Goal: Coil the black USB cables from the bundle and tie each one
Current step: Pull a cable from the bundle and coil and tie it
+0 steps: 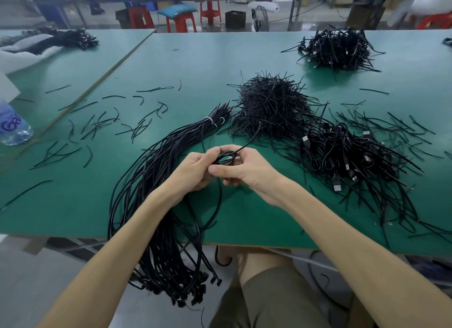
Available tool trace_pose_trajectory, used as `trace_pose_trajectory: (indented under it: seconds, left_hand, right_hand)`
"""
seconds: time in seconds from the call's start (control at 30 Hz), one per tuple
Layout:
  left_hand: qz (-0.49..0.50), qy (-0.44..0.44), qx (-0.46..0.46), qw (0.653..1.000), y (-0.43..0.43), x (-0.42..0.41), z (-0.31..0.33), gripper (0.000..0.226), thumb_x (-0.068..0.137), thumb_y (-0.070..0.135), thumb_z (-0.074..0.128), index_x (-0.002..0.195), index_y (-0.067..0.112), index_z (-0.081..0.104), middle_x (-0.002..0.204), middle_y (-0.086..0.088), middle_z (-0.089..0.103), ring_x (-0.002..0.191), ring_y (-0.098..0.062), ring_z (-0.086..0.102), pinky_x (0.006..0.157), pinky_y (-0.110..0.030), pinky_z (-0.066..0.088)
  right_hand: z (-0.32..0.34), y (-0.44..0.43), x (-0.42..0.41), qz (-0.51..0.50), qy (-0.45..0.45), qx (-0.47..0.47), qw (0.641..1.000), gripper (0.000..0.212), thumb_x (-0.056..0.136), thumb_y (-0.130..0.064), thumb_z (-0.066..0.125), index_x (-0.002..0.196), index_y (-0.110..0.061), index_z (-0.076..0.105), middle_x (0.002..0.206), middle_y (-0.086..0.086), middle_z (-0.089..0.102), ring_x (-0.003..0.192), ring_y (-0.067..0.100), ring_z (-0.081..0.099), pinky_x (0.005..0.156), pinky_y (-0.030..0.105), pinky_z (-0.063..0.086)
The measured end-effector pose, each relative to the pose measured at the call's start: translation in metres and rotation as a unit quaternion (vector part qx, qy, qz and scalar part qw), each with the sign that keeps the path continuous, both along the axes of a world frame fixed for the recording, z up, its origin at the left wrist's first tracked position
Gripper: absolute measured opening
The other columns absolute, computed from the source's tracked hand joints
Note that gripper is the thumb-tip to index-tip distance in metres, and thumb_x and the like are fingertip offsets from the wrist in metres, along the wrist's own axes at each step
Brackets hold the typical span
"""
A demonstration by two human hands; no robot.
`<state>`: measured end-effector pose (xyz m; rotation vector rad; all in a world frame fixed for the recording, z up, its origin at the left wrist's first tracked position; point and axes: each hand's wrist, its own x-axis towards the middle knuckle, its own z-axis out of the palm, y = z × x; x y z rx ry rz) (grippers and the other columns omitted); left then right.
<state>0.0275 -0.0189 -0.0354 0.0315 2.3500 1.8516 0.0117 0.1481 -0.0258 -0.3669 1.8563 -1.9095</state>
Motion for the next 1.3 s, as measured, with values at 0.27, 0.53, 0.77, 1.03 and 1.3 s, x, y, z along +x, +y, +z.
trace_pose_trajectory:
  seconds: [0.27, 0.53, 0.77, 1.03, 1.3]
  left_hand:
    - [0.014, -0.008, -0.005, 1.0, 0.0, 0.0, 0.001, 0.055, 0.11, 0.04, 0.039, 0.058, 0.022, 0.047, 0.047, 0.006, 0.031, 0.038, -0.009, 0.021, 0.037, -0.016, 0.018]
    - [0.027, -0.011, 0.023, 0.999, -0.001, 0.0, 0.0, 0.064, 0.108, 0.031, 0.038, 0.045, 0.026, 0.043, 0.049, 0.007, 0.029, 0.039, -0.009, 0.02, 0.038, -0.015, 0.017]
    - [0.027, 0.004, 0.046, 0.999, -0.004, -0.002, -0.003, 0.059, 0.106, 0.024, 0.038, 0.048, 0.026, 0.039, 0.047, 0.006, 0.029, 0.037, -0.009, 0.019, 0.038, -0.015, 0.015]
    - [0.011, 0.005, 0.028, 1.0, -0.008, -0.001, -0.004, 0.055, 0.097, 0.031, 0.041, 0.066, -0.015, 0.039, 0.057, -0.02, 0.044, 0.041, -0.016, 0.027, 0.038, -0.018, 0.016]
    - [0.012, -0.002, 0.026, 1.0, -0.004, 0.002, -0.004, 0.063, 0.107, 0.031, 0.037, 0.045, 0.022, 0.035, 0.05, -0.009, 0.035, 0.037, -0.015, 0.024, 0.038, -0.019, 0.02]
  right_hand:
    - [0.003, -0.003, 0.001, -0.034, 0.109, 0.116, 0.987, 0.035, 0.079, -0.022, 0.087, 0.108, -0.019, 0.068, 0.098, 0.003, 0.072, 0.078, 0.011, 0.067, 0.07, 0.026, 0.051]
    - [-0.002, -0.007, 0.007, -0.102, 0.211, 0.175, 0.956, 0.037, 0.073, -0.029, 0.09, 0.086, -0.015, 0.058, 0.083, -0.001, 0.068, 0.07, 0.001, 0.056, 0.064, 0.013, 0.042]
    - [-0.006, -0.011, 0.004, -0.06, 0.179, 0.143, 0.972, 0.033, 0.077, -0.018, 0.087, 0.087, -0.013, 0.057, 0.073, 0.001, 0.069, 0.061, 0.01, 0.062, 0.059, 0.026, 0.049]
    - [-0.013, -0.014, 0.02, -0.009, 0.186, 0.108, 0.977, 0.02, 0.101, -0.021, 0.061, 0.083, -0.024, 0.067, 0.072, 0.006, 0.07, 0.061, 0.026, 0.071, 0.05, 0.028, 0.049]
    - [-0.02, -0.013, 0.035, -0.067, 0.204, 0.08, 0.973, 0.036, 0.105, -0.018, 0.053, 0.074, -0.033, 0.061, 0.067, -0.007, 0.064, 0.055, 0.008, 0.062, 0.052, 0.017, 0.047]
